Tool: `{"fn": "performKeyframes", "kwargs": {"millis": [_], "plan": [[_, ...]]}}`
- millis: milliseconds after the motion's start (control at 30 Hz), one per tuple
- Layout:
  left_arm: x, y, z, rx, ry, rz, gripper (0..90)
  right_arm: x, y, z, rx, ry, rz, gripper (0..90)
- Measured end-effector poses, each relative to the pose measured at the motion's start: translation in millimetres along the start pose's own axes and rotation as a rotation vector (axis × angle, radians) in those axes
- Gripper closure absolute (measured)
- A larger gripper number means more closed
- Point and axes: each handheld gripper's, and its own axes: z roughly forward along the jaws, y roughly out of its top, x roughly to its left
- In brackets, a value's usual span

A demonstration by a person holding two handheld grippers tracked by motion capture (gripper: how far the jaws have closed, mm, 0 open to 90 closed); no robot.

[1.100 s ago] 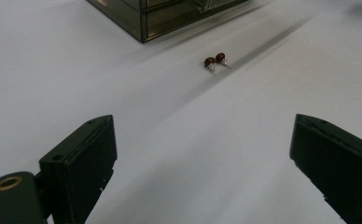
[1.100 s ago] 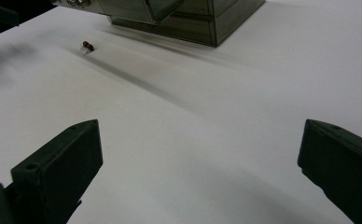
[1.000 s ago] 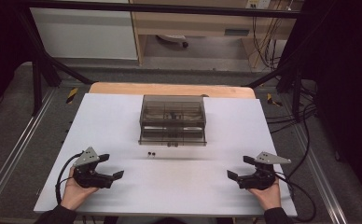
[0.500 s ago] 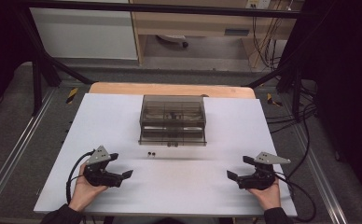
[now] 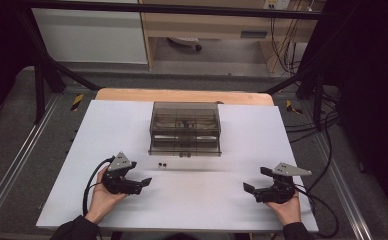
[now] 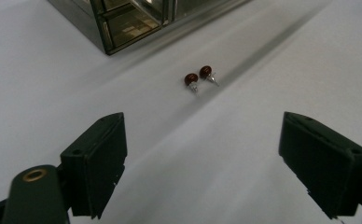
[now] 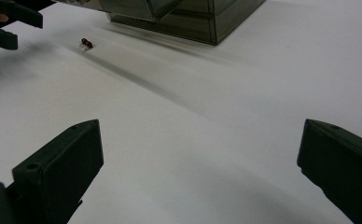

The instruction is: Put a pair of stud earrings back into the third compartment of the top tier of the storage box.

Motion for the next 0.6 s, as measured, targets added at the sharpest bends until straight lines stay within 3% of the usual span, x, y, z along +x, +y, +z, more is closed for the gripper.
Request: {"fn": "performKeyframes", "kwargs": {"millis": [600], "plan": [[-7.0, 17.6, 28.7, 0.035, 0.020, -0.037, 35.7, 0.0, 0.1, -0.2, -0.001, 0.002, -0.001, 1.0]]}}
